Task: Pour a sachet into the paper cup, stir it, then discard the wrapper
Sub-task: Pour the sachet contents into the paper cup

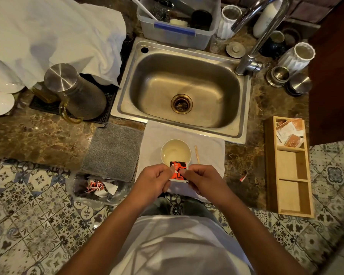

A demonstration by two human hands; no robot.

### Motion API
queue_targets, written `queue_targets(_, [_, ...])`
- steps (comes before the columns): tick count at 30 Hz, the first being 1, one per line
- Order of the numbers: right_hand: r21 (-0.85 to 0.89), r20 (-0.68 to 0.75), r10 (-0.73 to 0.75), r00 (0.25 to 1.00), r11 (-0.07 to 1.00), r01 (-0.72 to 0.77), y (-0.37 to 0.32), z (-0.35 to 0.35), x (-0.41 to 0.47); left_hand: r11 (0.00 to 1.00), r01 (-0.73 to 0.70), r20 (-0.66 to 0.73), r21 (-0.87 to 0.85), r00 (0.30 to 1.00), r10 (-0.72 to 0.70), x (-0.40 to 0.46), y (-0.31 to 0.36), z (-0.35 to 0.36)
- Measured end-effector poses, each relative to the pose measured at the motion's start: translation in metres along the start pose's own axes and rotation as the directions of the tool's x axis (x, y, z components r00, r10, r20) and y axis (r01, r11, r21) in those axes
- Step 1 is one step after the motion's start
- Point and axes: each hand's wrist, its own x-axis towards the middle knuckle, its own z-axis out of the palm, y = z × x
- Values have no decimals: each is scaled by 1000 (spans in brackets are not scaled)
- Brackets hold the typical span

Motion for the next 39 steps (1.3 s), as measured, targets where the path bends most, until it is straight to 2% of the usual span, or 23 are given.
queue_targets(22, [-32, 17, 45, 999, 999, -44, -1, -1, 6, 994, 79, 42, -73, 996, -76, 8, -3, -1])
queue_targets(39, [-15, 5, 41, 999, 999, -41, 2, -3, 3, 997, 58, 34, -51, 998, -57, 3, 1, 4])
